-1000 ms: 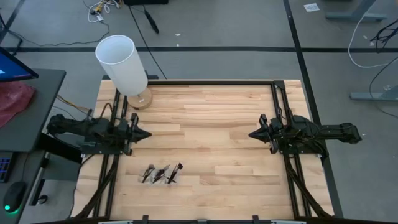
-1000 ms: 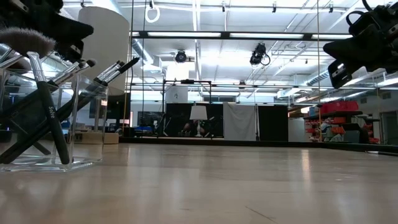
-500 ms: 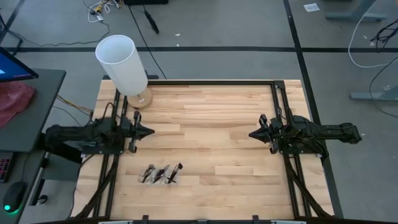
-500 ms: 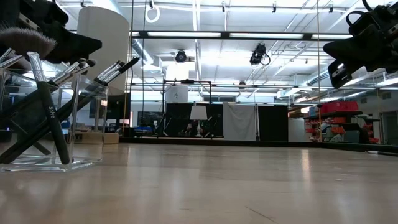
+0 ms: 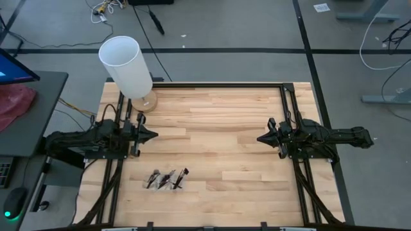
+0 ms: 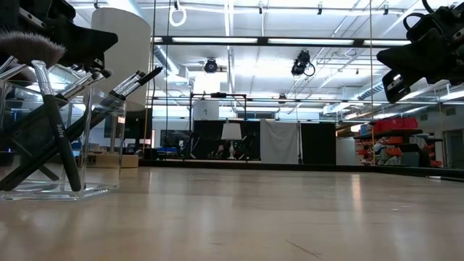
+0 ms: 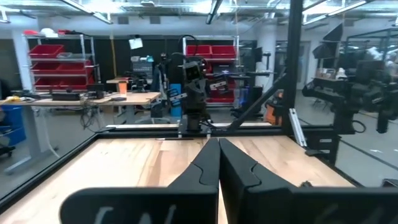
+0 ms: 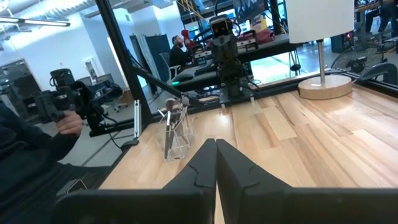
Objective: Put items in baskets/containers
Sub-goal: Return to Home Position
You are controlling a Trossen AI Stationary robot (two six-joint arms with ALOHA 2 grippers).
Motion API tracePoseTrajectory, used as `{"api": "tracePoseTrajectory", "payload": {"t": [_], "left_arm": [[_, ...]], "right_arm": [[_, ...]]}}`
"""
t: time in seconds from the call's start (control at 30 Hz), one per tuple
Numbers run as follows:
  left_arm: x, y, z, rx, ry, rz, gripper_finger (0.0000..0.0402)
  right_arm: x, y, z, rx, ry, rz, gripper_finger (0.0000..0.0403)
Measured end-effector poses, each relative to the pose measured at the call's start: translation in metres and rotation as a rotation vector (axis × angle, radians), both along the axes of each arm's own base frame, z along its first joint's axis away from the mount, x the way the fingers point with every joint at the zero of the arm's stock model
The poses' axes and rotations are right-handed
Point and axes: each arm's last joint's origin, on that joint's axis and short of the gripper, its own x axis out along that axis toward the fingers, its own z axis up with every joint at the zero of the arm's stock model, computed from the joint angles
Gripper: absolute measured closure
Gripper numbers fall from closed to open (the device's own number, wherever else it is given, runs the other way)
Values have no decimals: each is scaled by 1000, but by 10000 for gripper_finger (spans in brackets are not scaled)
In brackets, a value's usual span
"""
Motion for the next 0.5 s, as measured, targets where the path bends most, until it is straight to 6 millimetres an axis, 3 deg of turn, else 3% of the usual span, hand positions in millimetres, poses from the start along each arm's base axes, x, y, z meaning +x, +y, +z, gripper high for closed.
{"api": "tracePoseTrajectory", "payload": {"t": [0.5], "left_arm": [[4,3,-17,-94,188,85,397]], "right_arm": [[0,0,0,0,0,0,392]]}}
